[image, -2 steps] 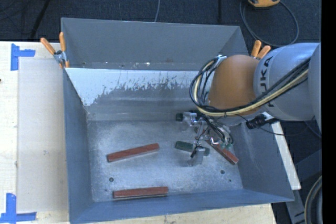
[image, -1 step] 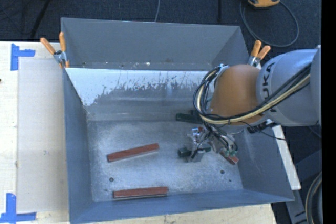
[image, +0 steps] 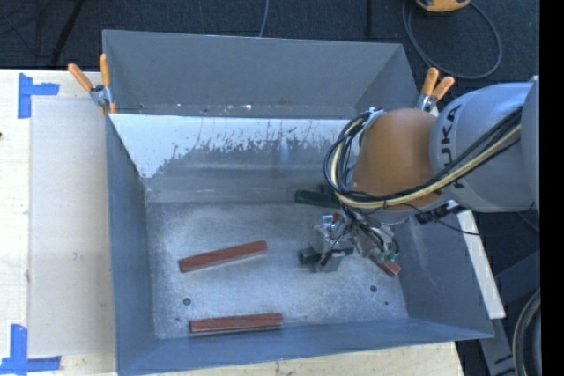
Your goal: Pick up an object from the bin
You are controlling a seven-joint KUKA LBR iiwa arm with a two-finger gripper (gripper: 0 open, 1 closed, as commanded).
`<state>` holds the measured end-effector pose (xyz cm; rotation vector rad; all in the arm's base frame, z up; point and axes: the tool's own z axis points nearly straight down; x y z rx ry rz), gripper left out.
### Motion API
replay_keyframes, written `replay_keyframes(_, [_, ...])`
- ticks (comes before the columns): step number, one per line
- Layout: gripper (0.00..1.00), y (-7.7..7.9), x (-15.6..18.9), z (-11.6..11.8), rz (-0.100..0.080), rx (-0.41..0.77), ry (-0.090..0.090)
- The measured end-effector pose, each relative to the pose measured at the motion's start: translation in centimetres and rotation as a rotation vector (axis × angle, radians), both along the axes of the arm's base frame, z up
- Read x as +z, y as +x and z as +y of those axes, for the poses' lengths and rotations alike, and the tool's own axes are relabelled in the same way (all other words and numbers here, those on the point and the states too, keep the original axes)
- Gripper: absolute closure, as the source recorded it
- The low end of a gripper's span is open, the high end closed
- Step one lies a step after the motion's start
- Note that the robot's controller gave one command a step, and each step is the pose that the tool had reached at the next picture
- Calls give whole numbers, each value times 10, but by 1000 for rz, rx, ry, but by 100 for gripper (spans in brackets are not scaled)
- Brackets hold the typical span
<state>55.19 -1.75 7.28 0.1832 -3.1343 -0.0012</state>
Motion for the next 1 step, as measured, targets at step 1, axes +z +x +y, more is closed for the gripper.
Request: replay_keyframes(1, [100,4,138,25,-3,0,0])
